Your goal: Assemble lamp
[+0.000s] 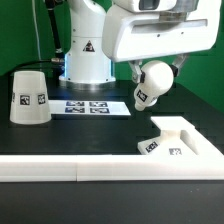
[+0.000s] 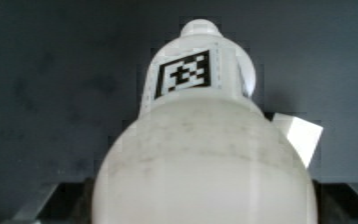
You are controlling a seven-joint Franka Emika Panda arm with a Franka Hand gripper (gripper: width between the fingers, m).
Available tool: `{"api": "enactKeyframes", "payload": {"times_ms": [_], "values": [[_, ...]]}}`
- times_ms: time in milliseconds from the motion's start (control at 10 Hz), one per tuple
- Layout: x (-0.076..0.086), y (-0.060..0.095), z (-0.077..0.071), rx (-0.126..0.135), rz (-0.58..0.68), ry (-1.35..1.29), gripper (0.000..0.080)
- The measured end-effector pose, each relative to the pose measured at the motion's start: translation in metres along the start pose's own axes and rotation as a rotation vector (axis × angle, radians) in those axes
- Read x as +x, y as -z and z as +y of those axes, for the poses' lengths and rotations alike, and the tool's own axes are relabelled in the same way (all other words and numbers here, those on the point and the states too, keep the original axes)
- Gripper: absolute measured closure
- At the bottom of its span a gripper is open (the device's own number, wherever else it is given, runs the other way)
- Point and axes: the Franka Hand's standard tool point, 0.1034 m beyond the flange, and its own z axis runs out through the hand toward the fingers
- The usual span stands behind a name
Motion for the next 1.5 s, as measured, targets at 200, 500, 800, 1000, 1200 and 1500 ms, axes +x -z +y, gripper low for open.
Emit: {"api": "enactKeyframes", "payload": {"times_ms": [200,500,800,1000,1200,1500], "values": [[0.014,0.021,0.006,-0.01,0.131,-0.032,0.0223],[0.026,0.033,0.007,-0.046,0.317,-0.036,0.0223],[0.029,0.035,0.007,-0.067,0.414,-0.042,0.0223],[0.035,0.041,0.008,-0.072,0.431,-0.033,0.0223],[0.035,0.039,0.009,-0.077,0.445,-0.034,0.0223],[0.041,0.041,0.005,-0.088,0.488,-0.027,0.0223]]}}
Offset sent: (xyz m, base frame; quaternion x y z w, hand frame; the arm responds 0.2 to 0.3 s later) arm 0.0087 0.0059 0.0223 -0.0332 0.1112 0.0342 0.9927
